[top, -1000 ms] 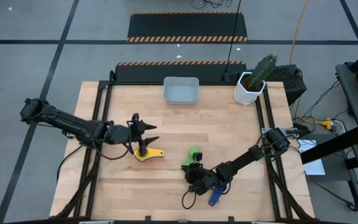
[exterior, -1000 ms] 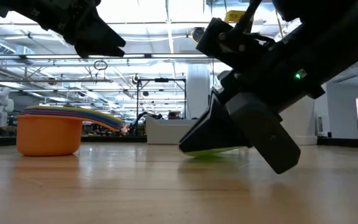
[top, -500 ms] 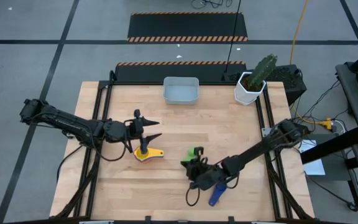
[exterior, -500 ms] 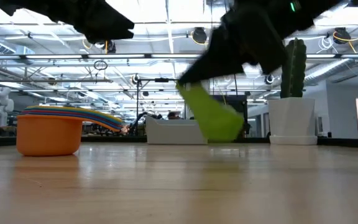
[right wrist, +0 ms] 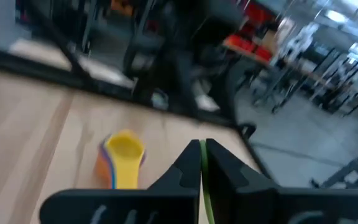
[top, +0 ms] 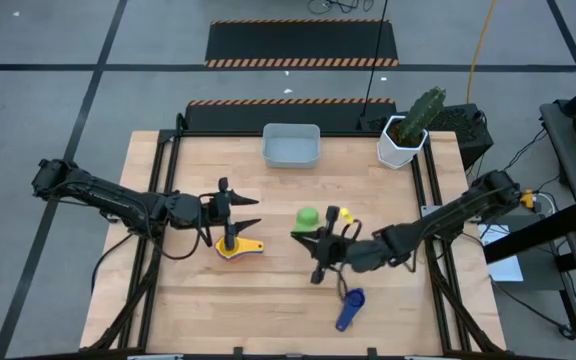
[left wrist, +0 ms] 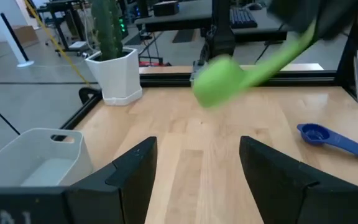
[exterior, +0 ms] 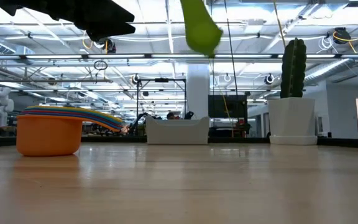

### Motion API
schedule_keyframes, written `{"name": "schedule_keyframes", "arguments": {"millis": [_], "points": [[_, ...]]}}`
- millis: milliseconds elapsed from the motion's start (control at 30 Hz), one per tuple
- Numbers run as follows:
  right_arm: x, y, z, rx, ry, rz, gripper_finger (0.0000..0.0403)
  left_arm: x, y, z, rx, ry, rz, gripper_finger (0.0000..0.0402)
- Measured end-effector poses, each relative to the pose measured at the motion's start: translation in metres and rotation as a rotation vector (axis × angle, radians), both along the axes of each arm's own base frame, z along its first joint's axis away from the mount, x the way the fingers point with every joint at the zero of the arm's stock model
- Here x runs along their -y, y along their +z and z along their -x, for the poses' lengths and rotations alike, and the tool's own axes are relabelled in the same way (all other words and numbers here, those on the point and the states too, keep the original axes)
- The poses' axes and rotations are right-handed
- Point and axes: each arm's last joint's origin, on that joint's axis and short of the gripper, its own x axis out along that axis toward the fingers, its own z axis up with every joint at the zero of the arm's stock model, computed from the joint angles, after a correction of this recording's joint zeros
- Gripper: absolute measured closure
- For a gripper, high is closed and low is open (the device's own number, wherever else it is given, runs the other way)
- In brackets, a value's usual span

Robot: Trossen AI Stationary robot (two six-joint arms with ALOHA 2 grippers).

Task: Nest measuring cups in basket
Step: Stack the green measuring cup into the yellow measuring cup

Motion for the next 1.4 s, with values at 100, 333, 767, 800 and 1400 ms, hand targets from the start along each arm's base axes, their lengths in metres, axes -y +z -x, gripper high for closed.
{"name": "schedule_keyframes", "arguments": {"millis": [100,333,767,800,1400], "points": [[0.005,0.017,0.002,0.080,0.024,0.011,0.0402,0.001,-0.002,-0.002,-0.004,-0.002,0.006,0.0169],[0.015,0.025,-0.002,0.163,0.071,0.043,0.0402,0.008,-0.011,-0.019,0.031,-0.025,-0.043,0.0169],[0.036,-0.011,0.025,0.510,0.018,-0.025,0.0402,0.002,-0.017,-0.034,0.114,0.102,-0.020,0.0169],[0.037,-0.011,0.027,0.543,0.016,-0.034,0.0402,0.002,-0.016,-0.035,0.124,0.107,-0.009,0.0169],[0.041,-0.002,0.033,0.710,0.207,-0.044,0.0402,0.008,-0.002,-0.058,0.348,0.054,0.010,0.0160]]}}
